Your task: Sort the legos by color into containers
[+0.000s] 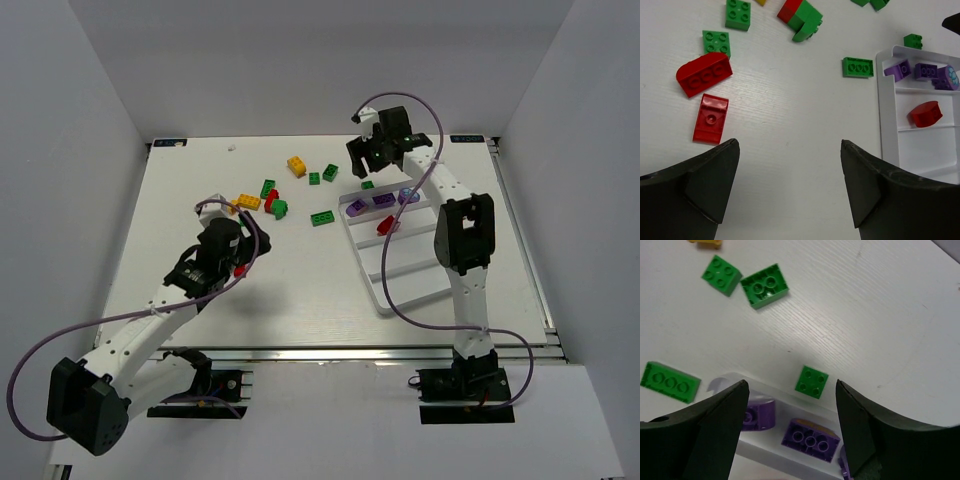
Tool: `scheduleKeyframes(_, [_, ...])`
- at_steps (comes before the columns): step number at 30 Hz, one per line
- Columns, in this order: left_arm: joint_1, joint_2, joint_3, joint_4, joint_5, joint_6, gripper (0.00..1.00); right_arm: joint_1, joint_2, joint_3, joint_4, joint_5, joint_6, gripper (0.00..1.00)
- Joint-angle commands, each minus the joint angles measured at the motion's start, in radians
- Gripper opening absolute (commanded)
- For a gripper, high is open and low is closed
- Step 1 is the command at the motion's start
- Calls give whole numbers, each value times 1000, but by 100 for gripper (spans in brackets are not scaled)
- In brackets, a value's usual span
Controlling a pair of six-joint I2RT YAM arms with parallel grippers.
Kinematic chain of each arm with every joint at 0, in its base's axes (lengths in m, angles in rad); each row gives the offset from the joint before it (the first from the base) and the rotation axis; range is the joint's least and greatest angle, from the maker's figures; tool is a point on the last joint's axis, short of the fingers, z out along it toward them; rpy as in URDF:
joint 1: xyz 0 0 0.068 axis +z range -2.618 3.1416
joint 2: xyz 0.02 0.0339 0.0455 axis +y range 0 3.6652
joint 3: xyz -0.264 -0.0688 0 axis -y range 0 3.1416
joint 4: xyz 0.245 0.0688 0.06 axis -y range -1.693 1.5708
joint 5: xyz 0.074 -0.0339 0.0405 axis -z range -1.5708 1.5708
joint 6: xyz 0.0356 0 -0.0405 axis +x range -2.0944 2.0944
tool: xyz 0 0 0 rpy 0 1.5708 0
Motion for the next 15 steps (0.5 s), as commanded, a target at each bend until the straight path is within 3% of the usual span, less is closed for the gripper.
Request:
scheduleKeyframes(1, [2,-56,-34,-40,-38,-46,91,-11,29,45,76,104,42,74])
scheduleKeyframes(15, [4,-46,-37,-60,-42,-52,91,1,141,37,77,132,82,75])
